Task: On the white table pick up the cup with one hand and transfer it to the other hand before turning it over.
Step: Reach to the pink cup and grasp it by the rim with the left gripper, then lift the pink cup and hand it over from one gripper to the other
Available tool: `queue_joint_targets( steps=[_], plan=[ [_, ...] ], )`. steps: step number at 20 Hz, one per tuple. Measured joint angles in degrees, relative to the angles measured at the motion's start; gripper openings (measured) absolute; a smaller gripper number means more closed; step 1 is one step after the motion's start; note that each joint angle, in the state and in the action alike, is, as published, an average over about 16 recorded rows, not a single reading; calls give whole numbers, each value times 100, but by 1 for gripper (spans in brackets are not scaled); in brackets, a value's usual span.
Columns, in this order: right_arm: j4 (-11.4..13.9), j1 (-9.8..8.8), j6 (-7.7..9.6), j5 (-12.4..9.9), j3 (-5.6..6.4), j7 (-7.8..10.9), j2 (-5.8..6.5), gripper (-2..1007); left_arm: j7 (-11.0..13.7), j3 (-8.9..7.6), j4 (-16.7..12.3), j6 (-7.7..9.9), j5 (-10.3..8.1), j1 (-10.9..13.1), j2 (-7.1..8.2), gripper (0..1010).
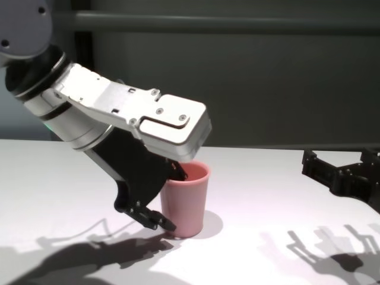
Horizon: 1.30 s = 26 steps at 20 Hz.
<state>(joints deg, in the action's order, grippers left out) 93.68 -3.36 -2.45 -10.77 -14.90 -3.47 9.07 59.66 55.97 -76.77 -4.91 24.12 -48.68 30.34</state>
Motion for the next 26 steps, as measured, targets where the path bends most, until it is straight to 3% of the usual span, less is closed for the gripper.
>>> queue_joint_targets(
  steps=[14, 20, 26],
  plan=[
    [0, 0, 0, 0, 0, 0, 0, 1002, -137, 32, -127, 83, -252, 12, 165, 128],
    [0, 0, 0, 0, 0, 0, 0, 1002, -450, -91, -155, 63, -503, 162, 235, 58],
    [0, 0, 0, 0, 0, 0, 0, 1002, -857, -377, -159, -24, -961, 460, 284, 48]
  ],
)
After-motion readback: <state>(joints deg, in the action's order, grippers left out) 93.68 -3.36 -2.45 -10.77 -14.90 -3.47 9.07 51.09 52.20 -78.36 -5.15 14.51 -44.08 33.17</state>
